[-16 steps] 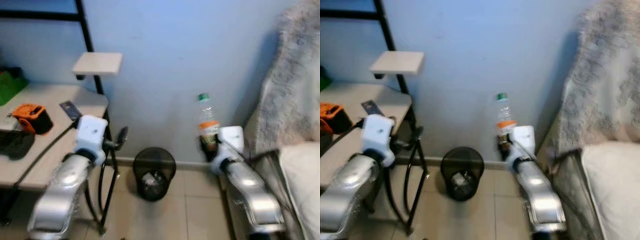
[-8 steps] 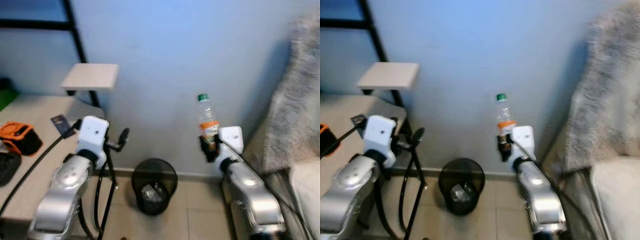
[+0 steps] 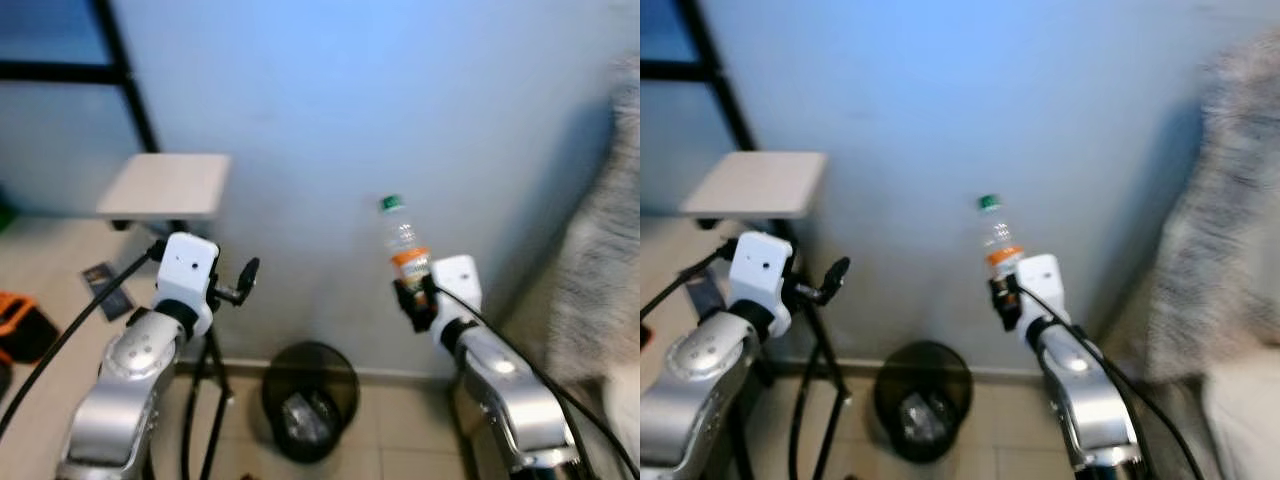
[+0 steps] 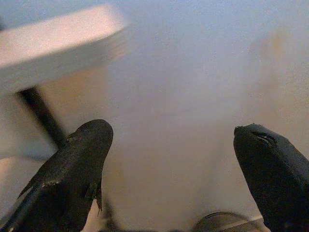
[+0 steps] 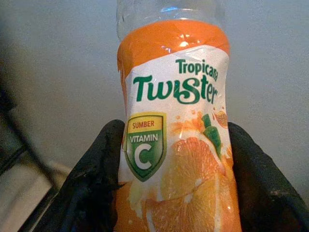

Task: Clean up the room

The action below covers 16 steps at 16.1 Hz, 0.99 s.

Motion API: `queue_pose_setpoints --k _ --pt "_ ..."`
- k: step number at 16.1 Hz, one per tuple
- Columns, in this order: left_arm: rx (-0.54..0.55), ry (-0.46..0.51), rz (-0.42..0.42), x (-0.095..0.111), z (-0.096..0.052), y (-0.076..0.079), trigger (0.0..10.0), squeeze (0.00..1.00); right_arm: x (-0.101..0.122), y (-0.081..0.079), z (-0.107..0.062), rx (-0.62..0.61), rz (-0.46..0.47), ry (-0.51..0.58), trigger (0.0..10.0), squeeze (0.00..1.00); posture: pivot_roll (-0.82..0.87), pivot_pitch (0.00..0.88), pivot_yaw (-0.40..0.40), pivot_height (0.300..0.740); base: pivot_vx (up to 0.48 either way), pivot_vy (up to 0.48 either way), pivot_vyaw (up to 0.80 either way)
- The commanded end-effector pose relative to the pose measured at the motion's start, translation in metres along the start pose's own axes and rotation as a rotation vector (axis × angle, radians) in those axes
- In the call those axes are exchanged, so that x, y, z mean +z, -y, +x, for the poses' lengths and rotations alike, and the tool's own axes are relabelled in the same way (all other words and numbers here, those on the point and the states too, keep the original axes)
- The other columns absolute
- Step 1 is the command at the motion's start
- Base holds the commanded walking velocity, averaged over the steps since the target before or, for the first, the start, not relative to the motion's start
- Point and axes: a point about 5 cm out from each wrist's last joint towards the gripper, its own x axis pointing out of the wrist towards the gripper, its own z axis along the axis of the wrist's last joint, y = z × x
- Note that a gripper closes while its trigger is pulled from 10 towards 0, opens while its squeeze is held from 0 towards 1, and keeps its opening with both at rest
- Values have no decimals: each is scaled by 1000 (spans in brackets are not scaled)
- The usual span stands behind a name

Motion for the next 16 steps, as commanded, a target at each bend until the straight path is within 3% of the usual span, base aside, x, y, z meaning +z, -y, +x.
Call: queue_pose_setpoints --k 1,3,6,10,13,16 --pt "-35 -12 17 0 0 3 10000 0 0 -1 -1 47 -47 -18 10000 0 -69 0 -19 740 379 0 0" --pt "-94 -40 44 -5 -3 10 10000 0 -12 -6 -4 174 -140 -94 10000 0 -71 0 -20 740 324 0 291" --pt "-164 -39 54 -4 -6 17 10000 0 -18 -5 -5 255 -181 -152 10000 0 -67 0 -29 740 95 0 194" --pt "-353 -113 94 -6 -22 29 10000 0 -38 -5 -1 497 -396 -298 10000 0 -59 0 -46 740 0 0 0" --pt "-484 -217 89 -17 -33 35 10000 0 -51 -9 23 458 -479 -355 10000 0 -39 0 -71 740 0 0 0" --pt "-589 -301 144 -24 -30 31 10000 0 -57 -22 55 330 -460 -416 10000 0 -40 0 -69 740 0 0 0"
